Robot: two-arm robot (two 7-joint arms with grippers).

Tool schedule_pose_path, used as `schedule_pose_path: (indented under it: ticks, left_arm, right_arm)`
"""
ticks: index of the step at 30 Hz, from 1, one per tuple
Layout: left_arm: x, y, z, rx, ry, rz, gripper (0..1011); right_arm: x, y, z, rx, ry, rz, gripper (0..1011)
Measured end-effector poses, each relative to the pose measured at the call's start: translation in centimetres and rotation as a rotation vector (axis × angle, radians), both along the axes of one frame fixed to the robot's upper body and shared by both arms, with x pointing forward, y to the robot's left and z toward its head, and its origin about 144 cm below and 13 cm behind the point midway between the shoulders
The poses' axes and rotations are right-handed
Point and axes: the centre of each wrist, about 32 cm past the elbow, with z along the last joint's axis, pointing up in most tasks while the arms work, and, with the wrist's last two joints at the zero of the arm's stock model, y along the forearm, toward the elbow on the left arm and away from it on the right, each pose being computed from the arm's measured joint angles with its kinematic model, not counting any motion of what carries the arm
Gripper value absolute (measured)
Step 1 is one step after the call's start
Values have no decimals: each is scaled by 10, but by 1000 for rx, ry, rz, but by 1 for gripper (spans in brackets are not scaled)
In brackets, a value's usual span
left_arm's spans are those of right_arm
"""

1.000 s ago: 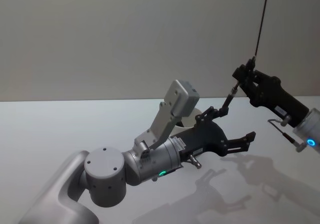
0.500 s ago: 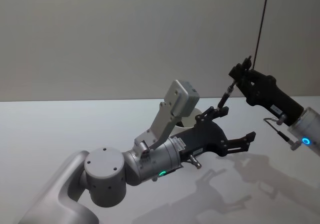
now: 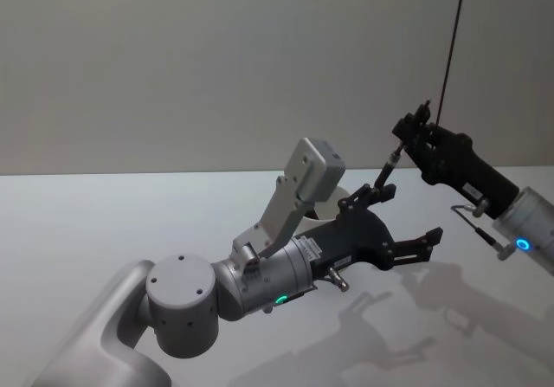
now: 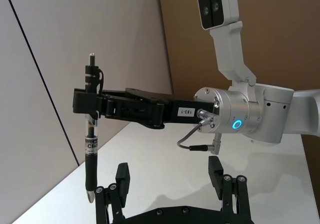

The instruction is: Place the pen into the pen holder.

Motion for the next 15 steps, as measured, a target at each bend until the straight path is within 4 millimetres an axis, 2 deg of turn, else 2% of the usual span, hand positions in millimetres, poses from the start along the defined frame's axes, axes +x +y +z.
schedule_pose_path:
  ticks: [15]
  left_arm:
    - [0,0,0,0,0,0,1003]
  right_arm:
    - [7,1,-9,20,-4,6,143]
